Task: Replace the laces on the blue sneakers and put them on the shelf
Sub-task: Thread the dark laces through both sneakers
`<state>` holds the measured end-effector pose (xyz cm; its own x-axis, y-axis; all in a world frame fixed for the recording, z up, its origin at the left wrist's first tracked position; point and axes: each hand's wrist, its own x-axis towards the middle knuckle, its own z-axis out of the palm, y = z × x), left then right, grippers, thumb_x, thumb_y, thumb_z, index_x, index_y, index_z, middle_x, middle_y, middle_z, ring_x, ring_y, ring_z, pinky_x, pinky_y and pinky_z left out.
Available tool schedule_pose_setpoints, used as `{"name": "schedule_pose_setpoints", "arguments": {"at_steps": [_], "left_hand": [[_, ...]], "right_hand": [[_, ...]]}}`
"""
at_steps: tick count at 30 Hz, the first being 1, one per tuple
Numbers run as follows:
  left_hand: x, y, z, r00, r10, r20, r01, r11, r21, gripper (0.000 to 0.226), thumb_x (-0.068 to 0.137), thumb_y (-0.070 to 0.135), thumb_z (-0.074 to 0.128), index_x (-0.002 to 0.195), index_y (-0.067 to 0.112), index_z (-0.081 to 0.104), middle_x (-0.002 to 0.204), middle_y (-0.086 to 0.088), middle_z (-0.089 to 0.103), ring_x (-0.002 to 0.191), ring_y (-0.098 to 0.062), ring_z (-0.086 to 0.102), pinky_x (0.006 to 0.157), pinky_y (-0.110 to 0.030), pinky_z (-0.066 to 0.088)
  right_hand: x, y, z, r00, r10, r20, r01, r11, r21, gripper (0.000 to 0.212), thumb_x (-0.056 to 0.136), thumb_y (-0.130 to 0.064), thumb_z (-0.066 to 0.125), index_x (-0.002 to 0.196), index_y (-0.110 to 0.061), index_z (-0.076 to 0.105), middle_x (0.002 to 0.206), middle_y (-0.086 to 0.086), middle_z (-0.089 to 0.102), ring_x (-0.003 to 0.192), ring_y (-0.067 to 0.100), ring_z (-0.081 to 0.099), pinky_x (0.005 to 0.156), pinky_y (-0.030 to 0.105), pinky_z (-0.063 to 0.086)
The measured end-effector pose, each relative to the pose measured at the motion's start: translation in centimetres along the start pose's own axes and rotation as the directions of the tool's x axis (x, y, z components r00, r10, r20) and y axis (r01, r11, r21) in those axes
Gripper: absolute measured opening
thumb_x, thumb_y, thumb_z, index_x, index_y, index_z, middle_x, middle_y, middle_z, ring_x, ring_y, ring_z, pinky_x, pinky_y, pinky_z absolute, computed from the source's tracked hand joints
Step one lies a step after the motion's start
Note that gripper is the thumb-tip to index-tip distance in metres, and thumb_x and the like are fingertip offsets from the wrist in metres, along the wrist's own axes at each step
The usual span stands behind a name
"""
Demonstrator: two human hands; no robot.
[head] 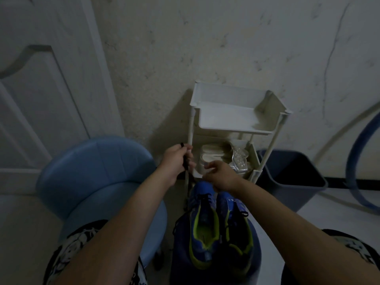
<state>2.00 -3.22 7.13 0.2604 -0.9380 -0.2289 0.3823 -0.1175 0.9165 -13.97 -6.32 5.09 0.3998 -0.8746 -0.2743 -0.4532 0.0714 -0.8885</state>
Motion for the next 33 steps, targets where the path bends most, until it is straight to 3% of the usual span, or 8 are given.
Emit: {"name": "schedule_pose_setpoints", "arguments": {"at_steps": [2,4,7,11,19,28,30,33], "left_hand": [[-0.4,0.3,0.1,0.997,-0.001,0.071,-0.019,0.959,0.282,0.022,0.102,0.015,0.04,0.095,0.012,0.061,0.06,0.001,0.046,0.044,-0.011,0.042,0.053,-0.031,0.047],[-1.3,0.6,0.5,0.981,-0.008,0.196,-0.108,0.815,0.569,0.024,0.099,0.023,0.044,0.088,0.017,0.065,0.057,0.008,0.044,0.045,-0.01,0.042,0.055,-0.032,0.045],[-2.4,1.0,1.2,0.946,0.006,0.325,-0.272,0.563,0.78,0.028,0.096,0.031,0.048,0.076,0.025,0.067,0.064,0.012,0.053,0.058,-0.01,0.053,0.061,-0.031,0.047],[-2.5,1.7,0.6,0.934,0.034,0.357,-0.354,0.247,0.902,0.028,0.095,0.031,0.049,0.073,0.029,0.067,0.08,0.009,0.063,0.079,-0.011,0.059,0.064,-0.029,0.042],[-0.9,2.9,-2.4,0.988,0.15,0.04,-0.068,0.19,0.979,0.026,0.094,0.019,0.047,0.087,0.014,0.072,0.095,-0.007,0.071,0.089,-0.024,0.064,0.081,-0.033,0.053],[-0.2,2.0,-2.8,0.976,0.102,-0.194,0.206,-0.126,0.97,0.03,0.095,0.012,0.047,0.117,0.001,0.064,0.122,-0.015,0.063,0.112,-0.032,0.061,0.089,-0.035,0.049],[0.1,1.2,-2.6,0.988,0.064,-0.137,0.143,-0.097,0.985,0.033,0.094,0.013,0.048,0.123,0.006,0.061,0.129,-0.012,0.06,0.114,-0.03,0.058,0.095,-0.036,0.05],[0.3,-0.8,-1.2,0.991,0.015,0.133,-0.131,0.305,0.943,0.038,0.097,0.015,0.051,0.134,0.018,0.057,0.134,-0.004,0.058,0.119,-0.021,0.056,0.103,-0.036,0.046]], "right_hand": [[-0.9,-0.7,-0.4,0.988,-0.139,-0.065,0.138,0.99,-0.026,0.047,0.093,-0.004,0.059,0.137,-0.013,0.047,0.112,0.003,0.06,0.087,0.027,0.068,0.055,0.03,0.05],[-1.7,-1.4,-0.9,0.937,-0.344,-0.057,0.337,0.936,-0.101,0.058,0.092,0.001,0.056,0.145,-0.019,0.042,0.128,-0.004,0.05,0.109,0.017,0.061,0.061,0.012,0.047],[-2.2,-2.0,-1.5,0.891,-0.451,0.059,0.454,0.872,-0.182,0.06,0.091,0.005,0.054,0.144,-0.022,0.046,0.131,-0.001,0.056,0.083,-0.006,0.056,0.06,0.007,0.044],[-2.6,-1.5,-2.0,0.929,-0.356,0.097,0.369,0.892,-0.261,0.013,0.094,-0.015,0.064,0.105,-0.018,0.07,0.089,0.008,0.068,0.068,0.014,0.059,0.06,0.03,0.052],[-2.5,-0.1,-4.4,0.981,-0.19,0.025,0.179,0.86,-0.477,0.018,0.096,-0.024,0.062,0.091,-0.014,0.076,0.066,-0.013,0.061,0.058,-0.002,0.056,0.056,0.015,0.04],[-1.6,1.6,-4.7,0.996,-0.083,0.03,0.086,0.841,-0.535,0.023,0.096,-0.025,0.062,0.087,-0.009,0.077,0.063,-0.005,0.068,0.045,0.011,0.055,0.051,0.022,0.051],[-1.5,1.7,-4.4,0.994,-0.095,0.049,0.107,0.833,-0.543,0.023,0.095,-0.028,0.063,0.09,-0.011,0.078,0.065,-0.003,0.07,0.052,0.008,0.06,0.059,0.024,0.054],[-1.2,1.8,-3.4,0.986,-0.111,0.127,0.164,0.797,-0.582,0.025,0.098,-0.028,0.056,0.096,-0.012,0.076,0.08,0.005,0.073,0.069,0.016,0.065,0.073,0.033,0.054]]}}
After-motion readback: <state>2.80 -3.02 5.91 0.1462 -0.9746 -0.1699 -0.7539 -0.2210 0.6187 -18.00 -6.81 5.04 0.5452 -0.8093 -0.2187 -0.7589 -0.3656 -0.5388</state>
